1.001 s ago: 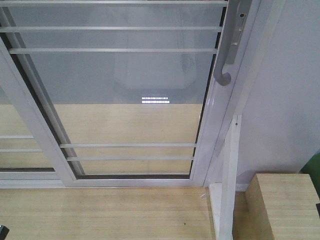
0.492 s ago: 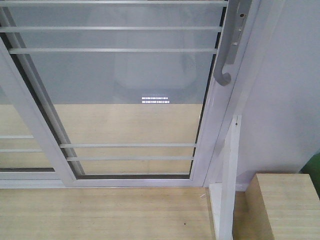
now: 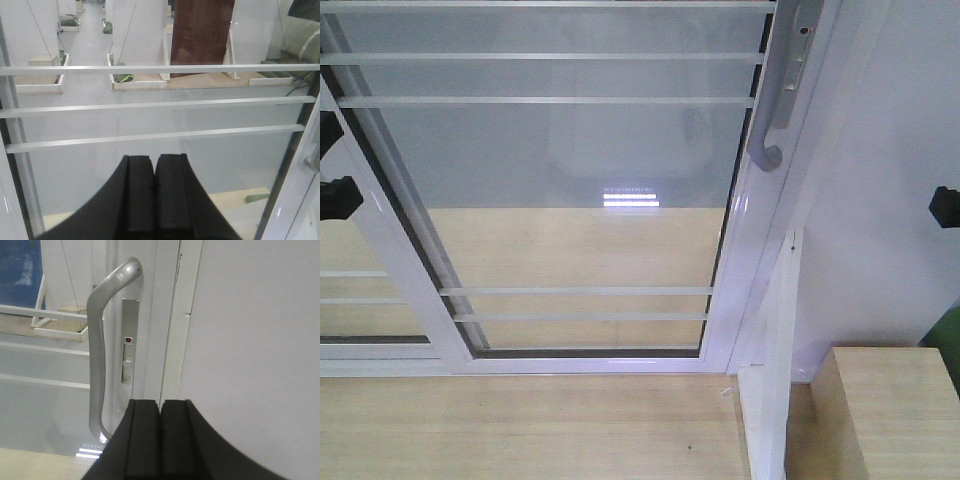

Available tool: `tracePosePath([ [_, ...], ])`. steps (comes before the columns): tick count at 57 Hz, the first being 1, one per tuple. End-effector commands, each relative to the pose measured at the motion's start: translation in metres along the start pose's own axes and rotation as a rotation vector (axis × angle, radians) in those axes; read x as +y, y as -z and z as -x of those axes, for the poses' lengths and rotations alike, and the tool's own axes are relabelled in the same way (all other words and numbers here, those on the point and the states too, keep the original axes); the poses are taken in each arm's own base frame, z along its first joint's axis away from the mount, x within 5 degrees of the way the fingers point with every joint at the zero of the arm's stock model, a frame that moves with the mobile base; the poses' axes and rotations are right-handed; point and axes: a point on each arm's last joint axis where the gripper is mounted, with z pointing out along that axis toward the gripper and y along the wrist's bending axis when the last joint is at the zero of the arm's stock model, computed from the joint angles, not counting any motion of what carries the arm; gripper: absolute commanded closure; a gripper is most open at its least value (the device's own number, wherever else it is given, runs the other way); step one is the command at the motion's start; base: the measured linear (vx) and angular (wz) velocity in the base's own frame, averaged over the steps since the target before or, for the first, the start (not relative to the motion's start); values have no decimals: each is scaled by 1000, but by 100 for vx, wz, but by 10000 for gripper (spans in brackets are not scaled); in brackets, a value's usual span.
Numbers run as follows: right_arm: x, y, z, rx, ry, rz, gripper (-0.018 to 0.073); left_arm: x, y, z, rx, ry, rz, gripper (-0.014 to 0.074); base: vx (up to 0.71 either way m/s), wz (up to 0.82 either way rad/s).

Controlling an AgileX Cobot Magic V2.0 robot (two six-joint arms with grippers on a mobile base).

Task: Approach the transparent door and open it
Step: 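Raise the right gripper to the silver door handle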

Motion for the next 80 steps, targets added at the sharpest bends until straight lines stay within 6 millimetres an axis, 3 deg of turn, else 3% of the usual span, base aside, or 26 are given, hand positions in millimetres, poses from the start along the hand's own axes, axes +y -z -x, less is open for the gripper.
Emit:
tracePosePath([
  [1,-2,0,23,-143,-41,-5,558,0,-1,22,-153,18,6,603,0,0],
  [12,-1,0,22,-139,-27,1,545,0,-1,22,-153,18,7,603,0,0],
  [21,0,0,21,-129,52,12,476,0,-1,22,-153,18,6,599,0,0],
  [31,1,0,21,-128,89,20,274,0,-1,22,-153,18,6,595,0,0],
  [41,1,0,21,-129,64,21,-3,0,-1,22,-153,19,7,593,0,0],
  [47,1,-1,21,-125,43,23,-104,0,-1,22,-153,19,7,593,0,0],
  [57,3,-17,11,-80,36,36,-111,0,-1,22,-153,19,7,593,0,0],
  [69,7,-50,-2,-83,35,74,-68,0,-1,22,-153,19,7,593,0,0],
  [80,20,-83,-1,-55,48,136,-57,0,-1,22,-153,19,7,593,0,0],
])
